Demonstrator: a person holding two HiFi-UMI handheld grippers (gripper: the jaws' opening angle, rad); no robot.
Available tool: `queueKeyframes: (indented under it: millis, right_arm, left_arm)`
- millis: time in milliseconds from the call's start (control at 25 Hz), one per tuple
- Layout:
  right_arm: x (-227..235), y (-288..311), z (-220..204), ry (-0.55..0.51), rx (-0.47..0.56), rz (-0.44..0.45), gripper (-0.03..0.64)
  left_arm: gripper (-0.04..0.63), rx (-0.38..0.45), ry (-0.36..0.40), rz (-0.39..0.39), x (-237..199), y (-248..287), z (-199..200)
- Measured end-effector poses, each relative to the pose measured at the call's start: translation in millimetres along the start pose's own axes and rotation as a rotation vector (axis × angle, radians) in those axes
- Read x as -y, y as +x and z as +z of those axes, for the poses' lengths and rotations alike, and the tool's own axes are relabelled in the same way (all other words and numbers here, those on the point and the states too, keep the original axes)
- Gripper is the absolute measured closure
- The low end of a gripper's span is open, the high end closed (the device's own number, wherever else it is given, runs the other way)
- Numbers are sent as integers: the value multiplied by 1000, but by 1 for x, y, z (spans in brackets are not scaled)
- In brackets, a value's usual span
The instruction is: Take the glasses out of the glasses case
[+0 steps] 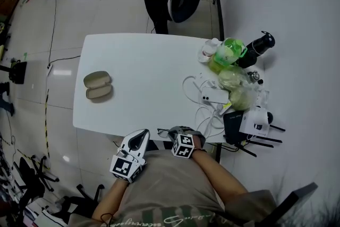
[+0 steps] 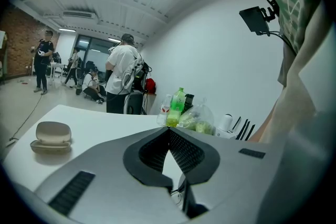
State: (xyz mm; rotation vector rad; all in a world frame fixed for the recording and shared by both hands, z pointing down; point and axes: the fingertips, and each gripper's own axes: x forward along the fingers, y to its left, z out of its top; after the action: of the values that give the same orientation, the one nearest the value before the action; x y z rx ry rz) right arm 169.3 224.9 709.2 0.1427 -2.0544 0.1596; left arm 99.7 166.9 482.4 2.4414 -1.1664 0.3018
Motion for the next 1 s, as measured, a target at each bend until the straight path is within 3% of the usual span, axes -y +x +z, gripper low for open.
queueKeyframes:
  millis: [360,1000]
  right_arm:
    - [5,-6,-10,33,7,-2,598]
    - [2,-16,-30,-9,-18,-1,598]
  left_arm:
    - [589,-8,3,0,6,2,-2]
    - [588,-5,23,-2,17,8,0]
